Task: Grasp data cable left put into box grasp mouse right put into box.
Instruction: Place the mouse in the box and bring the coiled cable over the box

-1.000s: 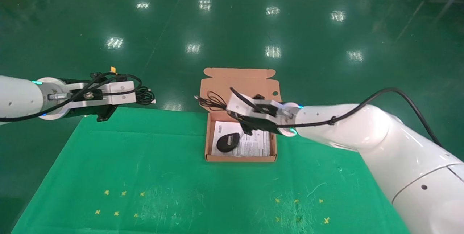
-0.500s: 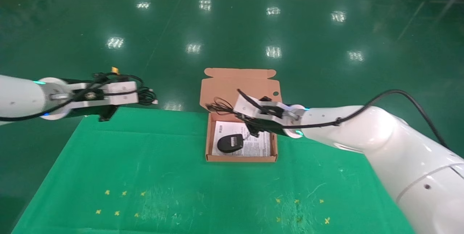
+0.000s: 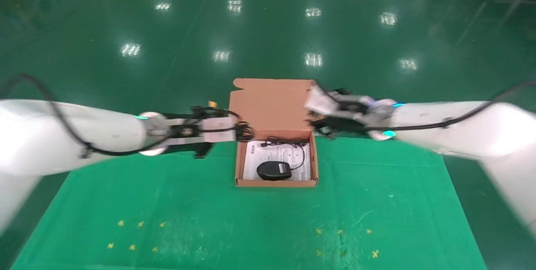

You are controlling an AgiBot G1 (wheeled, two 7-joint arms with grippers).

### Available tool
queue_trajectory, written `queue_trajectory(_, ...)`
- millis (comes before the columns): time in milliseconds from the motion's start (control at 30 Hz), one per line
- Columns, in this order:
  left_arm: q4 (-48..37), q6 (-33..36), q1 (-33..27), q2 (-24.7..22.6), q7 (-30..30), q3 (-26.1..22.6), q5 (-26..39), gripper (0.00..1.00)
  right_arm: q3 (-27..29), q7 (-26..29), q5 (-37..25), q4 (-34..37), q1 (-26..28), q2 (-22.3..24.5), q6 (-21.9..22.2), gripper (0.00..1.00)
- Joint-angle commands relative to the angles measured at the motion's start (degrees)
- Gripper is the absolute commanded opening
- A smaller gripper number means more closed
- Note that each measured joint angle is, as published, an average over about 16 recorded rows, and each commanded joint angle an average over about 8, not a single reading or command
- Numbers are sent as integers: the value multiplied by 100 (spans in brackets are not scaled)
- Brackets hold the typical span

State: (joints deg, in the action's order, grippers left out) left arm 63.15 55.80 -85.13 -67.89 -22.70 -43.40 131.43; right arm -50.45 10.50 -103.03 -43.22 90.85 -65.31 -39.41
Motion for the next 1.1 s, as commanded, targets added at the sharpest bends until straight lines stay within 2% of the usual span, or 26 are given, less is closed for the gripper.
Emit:
queue_trajectory(33,-300,-228,46,-265,170,-47,-91,0,7,100,-75,-199,50,243,-38,100)
queue_trajectory(233,-1166,-864,94,-890,587,-260,-238,0,-21,794,-463,-1148,50,935,-294,100)
queue_trajectory(433,-1486,-1410,87,-1046,630,-742,-672,0,-47,1531,-944,-2171,-29,1510,-542,100)
queue_trajectory(467,-1517,-1489,74,-1053,592,-835,-746,6,-58,1620,-1036,-2313,-37,1577,-582,100)
queue_trajectory(700,-1664,-1825,-4,-1111,351,-1246,-1119,94,-123,1921,-1484,-2890,-38,1802,-796,100)
queue_trajectory(733,-1672,-1843,-7,-1116,344,-1266,-1140,100,-124,1932,-1503,-2915,-37,1811,-810,100)
queue_trajectory(1100,-1521,-1778,-9,-970,342,-1218,-1164,100,-125,1881,-1469,-2830,-22,1771,-781,100)
